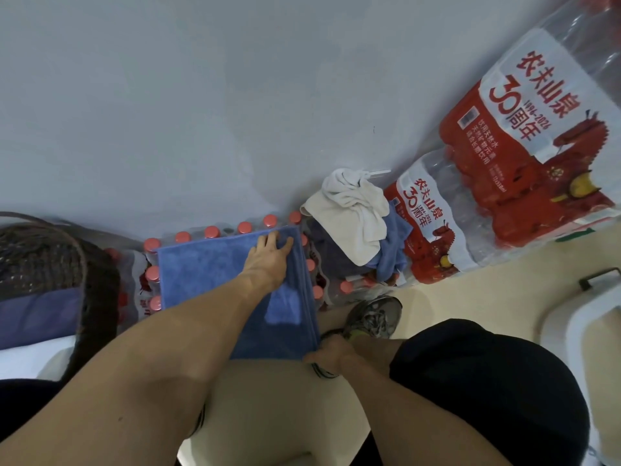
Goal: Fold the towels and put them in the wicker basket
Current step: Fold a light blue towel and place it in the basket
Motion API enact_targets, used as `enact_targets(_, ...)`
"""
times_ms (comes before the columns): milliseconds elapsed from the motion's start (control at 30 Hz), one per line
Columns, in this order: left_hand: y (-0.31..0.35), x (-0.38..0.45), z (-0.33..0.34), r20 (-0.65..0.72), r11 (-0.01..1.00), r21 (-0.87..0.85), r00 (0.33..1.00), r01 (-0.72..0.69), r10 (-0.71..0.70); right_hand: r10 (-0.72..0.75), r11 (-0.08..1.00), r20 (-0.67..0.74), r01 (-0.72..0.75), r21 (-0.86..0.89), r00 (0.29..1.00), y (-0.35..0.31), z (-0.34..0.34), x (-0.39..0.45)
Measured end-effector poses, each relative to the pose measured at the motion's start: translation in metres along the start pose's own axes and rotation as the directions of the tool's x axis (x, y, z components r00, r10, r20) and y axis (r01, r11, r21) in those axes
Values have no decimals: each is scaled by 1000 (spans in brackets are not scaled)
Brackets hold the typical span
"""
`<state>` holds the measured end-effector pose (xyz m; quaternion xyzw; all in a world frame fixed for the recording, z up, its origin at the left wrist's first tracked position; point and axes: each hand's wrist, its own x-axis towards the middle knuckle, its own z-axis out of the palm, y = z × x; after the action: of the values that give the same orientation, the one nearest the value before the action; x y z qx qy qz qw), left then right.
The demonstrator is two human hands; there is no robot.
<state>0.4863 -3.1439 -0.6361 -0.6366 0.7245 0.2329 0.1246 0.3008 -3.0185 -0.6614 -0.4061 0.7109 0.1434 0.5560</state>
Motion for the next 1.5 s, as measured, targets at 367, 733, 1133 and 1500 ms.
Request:
enact_targets(367,4,0,2,26,998,50,999,32,-33,182,862,-237,-39,506,954,21,-7,-24)
enact_targets(733,9,-45,-16,-25,959,-282,999,-39,33,-67,952,-308,153,264,949,-17,-10,-52)
enact_targets(1133,28,-155,-23,-127,660,-749,990,-57,-60,-443,895,-123,445,-17,888,-116,-49,-93)
enact_targets(1500,-3,-141,-19,-232,481,-872,943,-93,-238,-671,578,147,637,-510,727,-151,-97,-107)
